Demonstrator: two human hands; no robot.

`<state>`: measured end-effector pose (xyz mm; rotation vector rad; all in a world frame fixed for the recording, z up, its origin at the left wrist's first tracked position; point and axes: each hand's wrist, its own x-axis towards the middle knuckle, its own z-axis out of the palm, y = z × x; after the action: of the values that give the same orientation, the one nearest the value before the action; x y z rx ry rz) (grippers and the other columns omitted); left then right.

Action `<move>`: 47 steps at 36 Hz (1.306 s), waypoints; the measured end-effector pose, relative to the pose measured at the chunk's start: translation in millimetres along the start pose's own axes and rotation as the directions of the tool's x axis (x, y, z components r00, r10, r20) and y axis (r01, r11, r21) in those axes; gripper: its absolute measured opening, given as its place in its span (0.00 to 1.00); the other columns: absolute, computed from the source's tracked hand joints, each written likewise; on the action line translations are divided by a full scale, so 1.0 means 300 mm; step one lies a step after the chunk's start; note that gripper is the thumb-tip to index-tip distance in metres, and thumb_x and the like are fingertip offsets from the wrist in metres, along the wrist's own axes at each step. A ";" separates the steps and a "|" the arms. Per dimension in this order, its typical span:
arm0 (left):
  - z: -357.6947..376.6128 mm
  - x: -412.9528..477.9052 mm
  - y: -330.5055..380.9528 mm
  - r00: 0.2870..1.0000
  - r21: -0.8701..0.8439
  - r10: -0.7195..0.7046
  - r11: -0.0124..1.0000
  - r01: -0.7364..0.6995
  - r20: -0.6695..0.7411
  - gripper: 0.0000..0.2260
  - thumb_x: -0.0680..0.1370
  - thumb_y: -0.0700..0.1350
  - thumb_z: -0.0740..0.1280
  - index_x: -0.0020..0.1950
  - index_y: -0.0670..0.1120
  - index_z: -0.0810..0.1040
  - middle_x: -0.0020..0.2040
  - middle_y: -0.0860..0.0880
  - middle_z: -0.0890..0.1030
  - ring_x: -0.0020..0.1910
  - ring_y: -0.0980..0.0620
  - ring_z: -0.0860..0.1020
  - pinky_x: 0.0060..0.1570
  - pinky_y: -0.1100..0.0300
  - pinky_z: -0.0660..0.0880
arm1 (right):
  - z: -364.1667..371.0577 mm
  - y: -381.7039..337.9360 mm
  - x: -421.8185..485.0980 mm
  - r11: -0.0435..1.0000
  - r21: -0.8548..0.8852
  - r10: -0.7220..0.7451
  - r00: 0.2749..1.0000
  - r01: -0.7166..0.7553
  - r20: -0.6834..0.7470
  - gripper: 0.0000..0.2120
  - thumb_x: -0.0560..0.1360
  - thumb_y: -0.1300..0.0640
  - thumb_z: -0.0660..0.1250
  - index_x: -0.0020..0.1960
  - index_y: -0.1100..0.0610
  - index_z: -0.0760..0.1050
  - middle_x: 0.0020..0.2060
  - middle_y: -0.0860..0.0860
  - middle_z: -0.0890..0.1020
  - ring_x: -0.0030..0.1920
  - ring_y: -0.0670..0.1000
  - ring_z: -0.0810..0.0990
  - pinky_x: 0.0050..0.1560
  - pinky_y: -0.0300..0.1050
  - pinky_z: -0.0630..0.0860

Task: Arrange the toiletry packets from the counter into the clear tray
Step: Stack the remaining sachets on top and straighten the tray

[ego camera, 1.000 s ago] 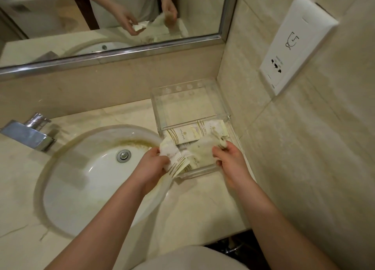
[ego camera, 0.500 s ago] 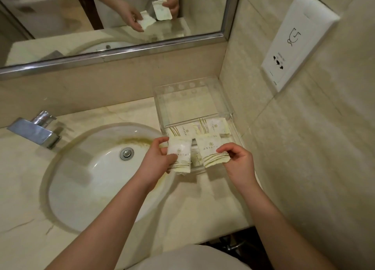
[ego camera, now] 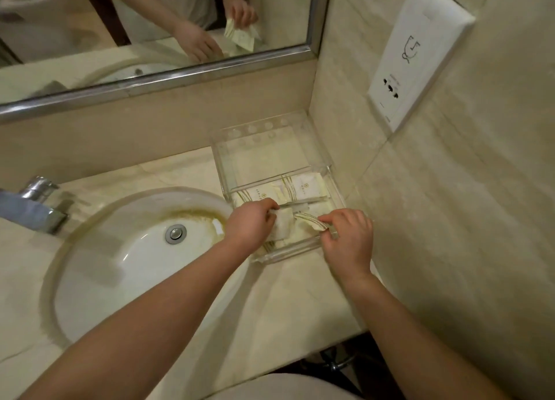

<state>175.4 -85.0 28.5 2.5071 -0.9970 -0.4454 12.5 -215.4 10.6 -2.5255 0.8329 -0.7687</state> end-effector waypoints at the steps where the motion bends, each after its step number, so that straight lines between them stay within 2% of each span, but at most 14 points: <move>1: 0.006 0.004 -0.002 0.999 0.052 0.017 0.999 -0.015 -0.043 0.10 0.79 0.46 0.63 0.58 0.50 0.79 0.48 0.47 0.83 0.49 0.45 0.80 0.40 0.56 0.73 | 0.009 -0.001 0.010 1.000 -0.017 -0.023 1.000 0.023 0.009 0.15 0.60 0.64 0.70 0.44 0.51 0.82 0.41 0.47 0.81 0.46 0.50 0.73 0.46 0.44 0.62; 5: 0.025 -0.002 -0.014 0.989 0.252 0.040 0.968 -0.003 -0.139 0.08 0.75 0.46 0.66 0.52 0.48 0.80 0.46 0.47 0.82 0.49 0.43 0.76 0.44 0.51 0.72 | 0.049 0.003 0.041 0.997 -0.055 -0.059 0.998 0.061 0.037 0.15 0.64 0.64 0.73 0.46 0.49 0.84 0.41 0.49 0.80 0.44 0.53 0.75 0.45 0.46 0.65; 8: 0.081 -0.028 -0.016 0.985 0.313 0.013 0.949 0.042 -0.172 0.12 0.70 0.43 0.69 0.53 0.46 0.79 0.50 0.45 0.79 0.51 0.41 0.73 0.46 0.49 0.70 | 0.081 0.040 0.041 0.990 -0.081 -0.110 0.991 0.117 0.080 0.14 0.66 0.62 0.74 0.48 0.47 0.85 0.41 0.50 0.79 0.42 0.56 0.76 0.43 0.48 0.67; 12: 0.143 -0.084 -0.005 0.985 0.303 0.037 0.953 0.015 -0.167 0.20 0.70 0.43 0.68 0.61 0.44 0.76 0.66 0.41 0.73 0.65 0.38 0.69 0.59 0.45 0.68 | 0.105 0.076 0.013 0.980 -0.129 -0.129 0.975 0.154 0.180 0.16 0.70 0.61 0.73 0.53 0.46 0.84 0.41 0.50 0.78 0.42 0.56 0.74 0.43 0.48 0.69; 14: 0.160 -0.106 -0.008 0.988 0.305 0.059 0.952 -0.012 -0.144 0.24 0.72 0.44 0.67 0.68 0.43 0.71 0.73 0.39 0.67 0.73 0.37 0.63 0.65 0.41 0.65 | 0.106 0.072 -0.007 0.985 -0.119 -0.099 0.969 0.128 0.228 0.16 0.72 0.60 0.70 0.57 0.45 0.83 0.45 0.51 0.78 0.47 0.56 0.74 0.46 0.50 0.72; 17: 0.175 -0.120 -0.018 0.993 0.320 0.060 0.947 -0.026 -0.097 0.29 0.77 0.51 0.63 0.76 0.44 0.63 0.79 0.41 0.58 0.78 0.38 0.52 0.71 0.41 0.58 | 0.095 0.069 -0.033 0.990 -0.116 -0.035 0.950 0.075 0.309 0.18 0.74 0.55 0.64 0.62 0.45 0.79 0.59 0.52 0.77 0.60 0.56 0.72 0.58 0.54 0.72; 23: 0.190 -0.085 -0.053 0.995 0.377 0.062 0.922 -0.087 0.078 0.31 0.81 0.61 0.46 0.80 0.46 0.46 0.81 0.45 0.43 0.79 0.43 0.40 0.76 0.41 0.45 | 0.105 0.068 -0.090 0.979 -0.170 -0.016 0.877 0.110 0.481 0.26 0.79 0.44 0.54 0.76 0.48 0.62 0.77 0.53 0.62 0.77 0.56 0.56 0.76 0.56 0.55; 26: 0.206 -0.086 -0.068 0.990 0.411 0.053 0.906 -0.102 0.129 0.33 0.80 0.63 0.41 0.80 0.46 0.41 0.80 0.44 0.39 0.78 0.43 0.36 0.75 0.41 0.41 | 0.119 0.065 -0.119 0.968 -0.216 0.007 0.847 0.128 0.532 0.30 0.80 0.39 0.48 0.80 0.47 0.51 0.80 0.52 0.53 0.79 0.55 0.48 0.78 0.58 0.46; 30: 0.216 -0.085 -0.070 0.990 0.402 0.044 0.911 -0.095 0.134 0.35 0.77 0.64 0.36 0.79 0.47 0.39 0.79 0.45 0.36 0.77 0.44 0.33 0.75 0.41 0.38 | 0.122 0.053 -0.126 0.961 -0.253 0.044 0.840 0.112 0.540 0.31 0.80 0.37 0.45 0.80 0.47 0.48 0.80 0.52 0.50 0.80 0.55 0.45 0.77 0.59 0.44; 33: 0.219 -0.081 -0.072 0.990 0.401 0.041 0.911 -0.093 0.137 0.34 0.78 0.64 0.36 0.79 0.47 0.39 0.79 0.45 0.35 0.77 0.44 0.32 0.75 0.41 0.38 | 0.114 0.038 -0.128 0.958 -0.273 0.078 0.836 0.088 0.543 0.31 0.79 0.37 0.46 0.80 0.46 0.49 0.80 0.51 0.52 0.79 0.56 0.50 0.76 0.60 0.47; 36: 0.220 -0.082 -0.075 0.990 0.399 0.047 0.912 -0.097 0.134 0.33 0.79 0.64 0.39 0.79 0.47 0.38 0.79 0.45 0.35 0.76 0.44 0.31 0.75 0.41 0.37 | 0.101 0.020 -0.121 0.963 -0.264 0.097 0.865 0.042 0.493 0.28 0.79 0.38 0.48 0.77 0.45 0.59 0.77 0.51 0.61 0.74 0.56 0.59 0.73 0.59 0.55; 40: 0.221 -0.083 -0.077 0.990 0.399 0.051 0.911 -0.099 0.130 0.33 0.80 0.63 0.40 0.79 0.47 0.37 0.79 0.45 0.34 0.76 0.44 0.31 0.75 0.42 0.37 | 0.098 0.004 -0.038 0.966 -0.188 0.222 0.947 -0.180 0.234 0.20 0.77 0.44 0.59 0.65 0.48 0.75 0.68 0.52 0.72 0.66 0.55 0.67 0.64 0.55 0.64; 42: 0.222 -0.083 -0.078 0.990 0.403 0.047 0.910 -0.096 0.129 0.33 0.80 0.63 0.40 0.79 0.47 0.38 0.79 0.45 0.34 0.76 0.44 0.31 0.75 0.42 0.37 | 0.097 0.009 0.026 0.942 -0.168 0.321 0.925 -0.290 0.203 0.22 0.75 0.44 0.63 0.66 0.51 0.73 0.67 0.53 0.74 0.66 0.56 0.68 0.65 0.54 0.65; 47: 0.221 -0.081 -0.074 0.990 0.414 0.037 0.905 -0.091 0.137 0.34 0.78 0.64 0.36 0.79 0.47 0.37 0.79 0.45 0.34 0.76 0.44 0.31 0.75 0.41 0.38 | 0.105 0.013 0.115 0.884 -0.330 0.444 0.814 -0.331 0.374 0.34 0.72 0.38 0.67 0.73 0.53 0.65 0.65 0.54 0.75 0.65 0.57 0.70 0.64 0.53 0.65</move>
<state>142.6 -69.7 -36.1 2.8396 -1.3449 -0.4072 53.2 -234.8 -3.0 -2.4523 1.2838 0.0556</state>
